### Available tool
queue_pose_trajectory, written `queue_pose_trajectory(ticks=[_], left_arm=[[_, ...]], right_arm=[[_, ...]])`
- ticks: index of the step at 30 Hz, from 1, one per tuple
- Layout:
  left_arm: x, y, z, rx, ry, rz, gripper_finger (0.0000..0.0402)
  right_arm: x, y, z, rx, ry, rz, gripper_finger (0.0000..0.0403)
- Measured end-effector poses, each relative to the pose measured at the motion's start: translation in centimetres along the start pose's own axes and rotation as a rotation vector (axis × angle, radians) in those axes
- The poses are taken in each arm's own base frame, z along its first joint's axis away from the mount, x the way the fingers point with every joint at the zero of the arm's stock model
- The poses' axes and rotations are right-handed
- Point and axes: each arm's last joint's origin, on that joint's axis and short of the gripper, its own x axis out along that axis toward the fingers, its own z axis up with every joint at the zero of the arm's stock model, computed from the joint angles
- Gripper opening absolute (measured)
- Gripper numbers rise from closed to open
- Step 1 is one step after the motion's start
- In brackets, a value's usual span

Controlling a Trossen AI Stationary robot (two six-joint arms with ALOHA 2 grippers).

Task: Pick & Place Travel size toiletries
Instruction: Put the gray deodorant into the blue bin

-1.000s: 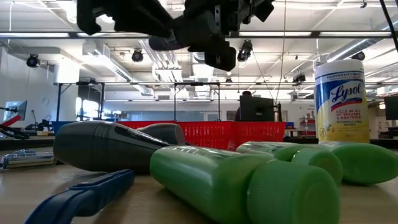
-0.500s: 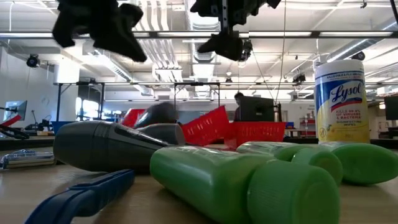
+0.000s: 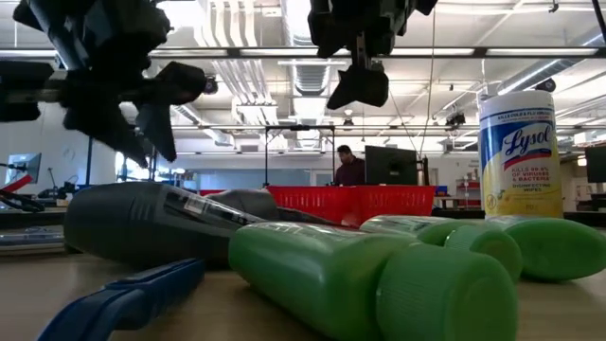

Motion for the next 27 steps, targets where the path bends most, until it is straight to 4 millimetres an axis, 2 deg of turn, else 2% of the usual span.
queue_pose_trajectory(ticks=[6, 9, 15, 21, 24, 27], left_arm=[[-0.4, -0.3, -0.3, 0.034, 0.075, -0.057, 0.024], [-0.5, -0.6, -0.4, 0.018, 0.09, -0.137, 0.0265], [1.4, -0.5, -0.4, -0.111, 0.094, -0.161, 0.0273], [3.9, -0.4, -0.6, -0.252, 0.173, -0.226, 0.0273], [5.1, -0.8, -1.0, -0.266, 0.227, -0.244, 0.0273], [5.4, -0.9, -1.1, -0.266, 0.242, -0.246, 0.0273]], right_arm=[[0.0, 0.0, 0.0, 0.002, 0.001, -0.004, 0.0342], [0.0, 0.0, 0.0, 0.003, 0.002, -0.004, 0.0349], [0.0, -0.1, 0.0, 0.0, -0.011, -0.027, 0.0341], [0.0, -0.1, 0.0, 0.002, -0.011, -0.028, 0.0331], [0.0, -0.1, 0.0, 0.005, -0.015, -0.038, 0.0334], [0.1, -0.1, 0.0, 0.006, -0.013, -0.039, 0.0342]])
